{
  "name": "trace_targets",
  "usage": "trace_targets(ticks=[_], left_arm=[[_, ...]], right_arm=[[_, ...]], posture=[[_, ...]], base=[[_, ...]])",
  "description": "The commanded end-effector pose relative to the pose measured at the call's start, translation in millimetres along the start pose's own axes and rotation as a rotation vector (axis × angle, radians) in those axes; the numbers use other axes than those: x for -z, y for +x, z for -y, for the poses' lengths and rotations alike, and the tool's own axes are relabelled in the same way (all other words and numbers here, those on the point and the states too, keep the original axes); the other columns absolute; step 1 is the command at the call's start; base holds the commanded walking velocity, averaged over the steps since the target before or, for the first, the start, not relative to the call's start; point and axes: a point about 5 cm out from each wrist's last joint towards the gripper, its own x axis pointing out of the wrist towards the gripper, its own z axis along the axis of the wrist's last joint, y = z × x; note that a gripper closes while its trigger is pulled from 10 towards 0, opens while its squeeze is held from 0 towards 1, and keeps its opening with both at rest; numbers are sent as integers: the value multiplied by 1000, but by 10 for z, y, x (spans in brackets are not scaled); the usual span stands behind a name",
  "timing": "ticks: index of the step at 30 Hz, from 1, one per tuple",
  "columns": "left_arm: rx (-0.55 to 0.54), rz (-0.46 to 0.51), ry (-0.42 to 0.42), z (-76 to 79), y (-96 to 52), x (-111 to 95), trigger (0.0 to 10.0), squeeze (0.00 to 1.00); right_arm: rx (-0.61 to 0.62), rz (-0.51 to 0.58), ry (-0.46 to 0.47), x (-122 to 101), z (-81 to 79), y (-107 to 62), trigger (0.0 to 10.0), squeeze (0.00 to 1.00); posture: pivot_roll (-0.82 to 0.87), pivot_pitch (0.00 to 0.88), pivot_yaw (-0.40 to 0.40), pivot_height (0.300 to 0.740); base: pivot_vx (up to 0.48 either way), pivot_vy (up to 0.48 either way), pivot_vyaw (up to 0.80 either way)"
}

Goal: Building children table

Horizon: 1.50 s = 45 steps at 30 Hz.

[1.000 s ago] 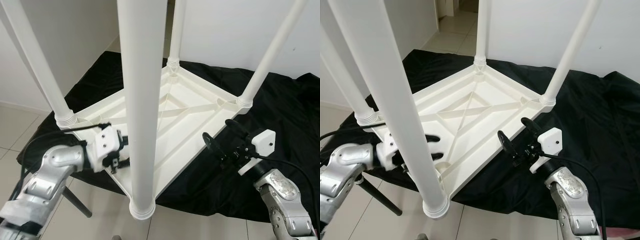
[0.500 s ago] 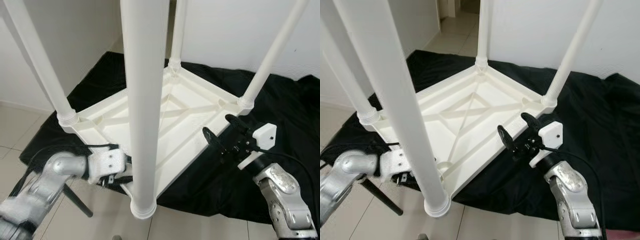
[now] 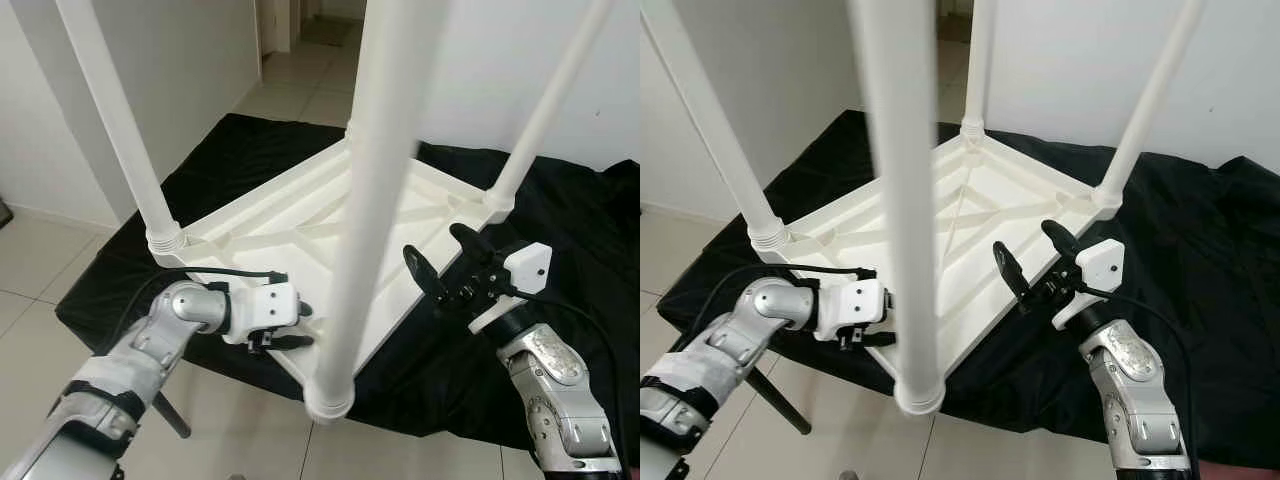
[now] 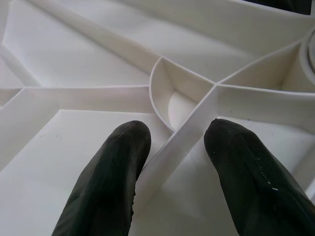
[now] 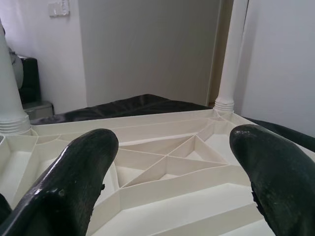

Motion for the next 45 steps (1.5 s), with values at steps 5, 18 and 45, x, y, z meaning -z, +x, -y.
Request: trace_targets(ticks=[5,18,45], left_arm=[[-165,0,-24,-89,217,-15,10000,0],[-52,-8,-6,-137,157,36,10000,0],[-15,-16,-333,-286,69,263,10000,0]], right_arm=[[28,4,23,37,-18,51,10000,0],[106,6,60,129,31,60,10000,0],[88,-4,27,171,26,92,10000,0]], posture=[[-78,0,18,740],[-66,0,21,740],[-93,0,40,740]], base=[[0,0,0],[0,0,0],[0,0,0]])
